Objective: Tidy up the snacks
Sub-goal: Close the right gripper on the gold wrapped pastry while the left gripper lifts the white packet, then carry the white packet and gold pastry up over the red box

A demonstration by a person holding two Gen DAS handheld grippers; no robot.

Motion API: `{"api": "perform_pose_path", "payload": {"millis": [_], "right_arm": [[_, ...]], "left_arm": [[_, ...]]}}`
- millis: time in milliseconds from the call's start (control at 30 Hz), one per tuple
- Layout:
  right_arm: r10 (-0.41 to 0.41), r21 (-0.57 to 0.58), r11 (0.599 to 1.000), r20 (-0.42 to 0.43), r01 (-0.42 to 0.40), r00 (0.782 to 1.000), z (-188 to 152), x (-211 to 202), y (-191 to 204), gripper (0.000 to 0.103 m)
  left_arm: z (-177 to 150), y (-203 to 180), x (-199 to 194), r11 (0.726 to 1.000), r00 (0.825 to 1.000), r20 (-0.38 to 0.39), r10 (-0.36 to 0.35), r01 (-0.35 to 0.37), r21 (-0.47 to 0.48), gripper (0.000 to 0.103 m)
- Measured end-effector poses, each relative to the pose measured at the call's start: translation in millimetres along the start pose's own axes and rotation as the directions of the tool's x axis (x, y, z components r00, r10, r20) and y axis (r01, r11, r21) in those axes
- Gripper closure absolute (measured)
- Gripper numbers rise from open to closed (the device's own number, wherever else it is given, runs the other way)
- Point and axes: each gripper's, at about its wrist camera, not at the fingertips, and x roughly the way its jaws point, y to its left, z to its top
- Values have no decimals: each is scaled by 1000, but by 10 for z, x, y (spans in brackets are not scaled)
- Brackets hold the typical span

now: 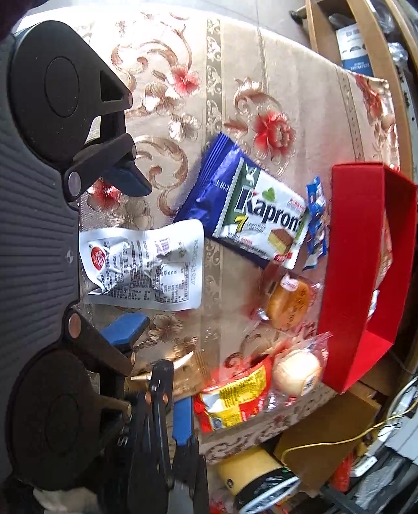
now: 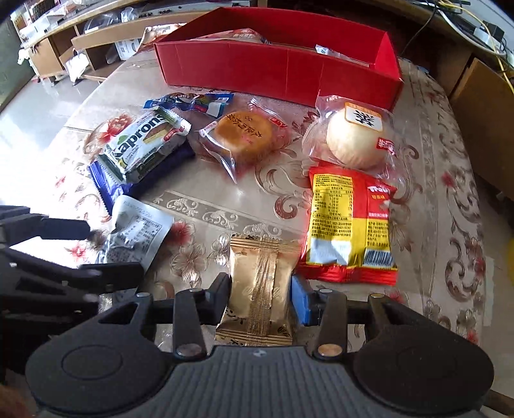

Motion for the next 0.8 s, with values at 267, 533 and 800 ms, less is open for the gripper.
{"api": "perform_pose_path", "payload": {"millis": [267, 533, 800], "right_arm": [[51, 27, 998, 36, -52, 998, -20, -19, -29, 59], [82, 23, 996, 59, -84, 995, -55, -64, -41, 59], [97, 41, 994, 109, -101, 989, -51, -202, -76, 59]], "left_arm": [[-36, -157, 32, 990, 994, 19, 106, -107, 87, 35], [-46, -173, -64, 994, 995, 31, 93, -94, 53, 48], [-29, -201, -166, 998, 996, 64, 59, -61, 29, 50]]}}
